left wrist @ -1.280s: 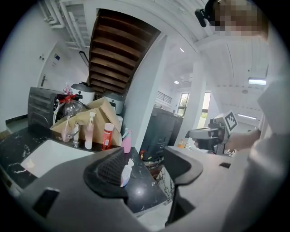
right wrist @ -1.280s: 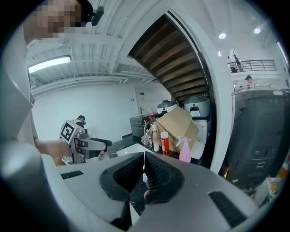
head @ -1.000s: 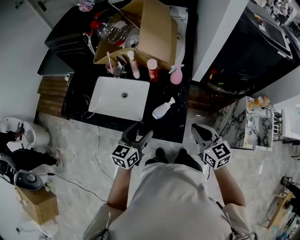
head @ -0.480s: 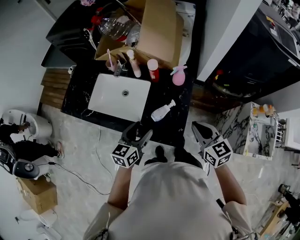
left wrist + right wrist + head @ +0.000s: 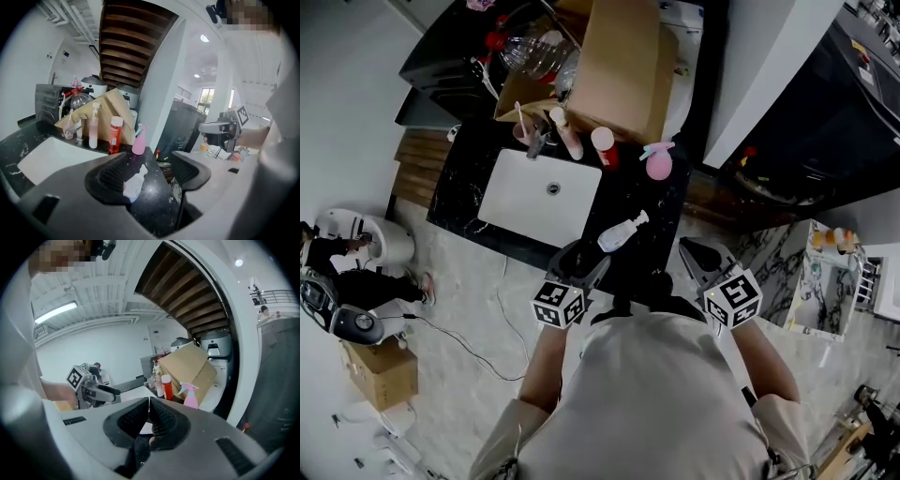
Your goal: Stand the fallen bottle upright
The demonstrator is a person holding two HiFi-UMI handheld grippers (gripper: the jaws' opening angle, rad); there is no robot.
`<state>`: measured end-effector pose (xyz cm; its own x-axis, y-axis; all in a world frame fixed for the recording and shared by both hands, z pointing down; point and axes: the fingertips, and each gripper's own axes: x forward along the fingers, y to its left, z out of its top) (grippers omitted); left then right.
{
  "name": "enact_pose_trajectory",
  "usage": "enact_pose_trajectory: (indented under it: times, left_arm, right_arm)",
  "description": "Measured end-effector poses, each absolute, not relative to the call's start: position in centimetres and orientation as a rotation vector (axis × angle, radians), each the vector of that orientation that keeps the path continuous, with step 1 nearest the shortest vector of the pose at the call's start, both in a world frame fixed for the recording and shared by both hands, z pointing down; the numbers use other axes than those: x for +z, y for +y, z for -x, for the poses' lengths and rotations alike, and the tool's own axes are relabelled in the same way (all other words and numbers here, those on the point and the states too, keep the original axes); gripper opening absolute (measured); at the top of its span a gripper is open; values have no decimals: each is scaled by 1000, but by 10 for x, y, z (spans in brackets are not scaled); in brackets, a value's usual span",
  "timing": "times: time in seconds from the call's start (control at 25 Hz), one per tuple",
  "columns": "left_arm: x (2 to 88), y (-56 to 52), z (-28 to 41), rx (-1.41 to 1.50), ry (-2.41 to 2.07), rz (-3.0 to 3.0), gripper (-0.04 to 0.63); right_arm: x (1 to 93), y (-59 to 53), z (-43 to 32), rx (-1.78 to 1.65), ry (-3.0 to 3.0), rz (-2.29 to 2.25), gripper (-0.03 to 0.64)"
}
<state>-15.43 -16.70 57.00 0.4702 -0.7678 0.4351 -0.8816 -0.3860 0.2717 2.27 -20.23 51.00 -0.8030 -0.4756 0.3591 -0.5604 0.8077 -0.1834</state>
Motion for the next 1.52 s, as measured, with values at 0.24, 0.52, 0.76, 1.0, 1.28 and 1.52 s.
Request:
enact_pose_trajectory:
  times: [0.24,0.52,0.76,1.0,1.28,1.52]
  left_arm:
    - [589,-187,143,400,-1369,-2235,299]
    - [636,-203,123,639,-1309,-2244,305]
    - [681,-216,108,890,-1199,-2236,311]
    - [723,-225,99,1097,-1092,-2222,311]
    - [766,-230,96,1348,-914,-2172,311]
    - [795,-233,96,1469,-793,-2097,311]
  right_arm:
    - [533,-216,-22,453,-2690,-706,31]
    - [558,-228,-24,501,-2668,-626,31]
    - [573,-236,-20,543,-2664,-571,31]
    - [585,-243,-15,571,-2672,-529,31]
    - [598,-250,-15,600,-2658,-497,31]
    - [607,-252,-19,624,-2643,-492,31]
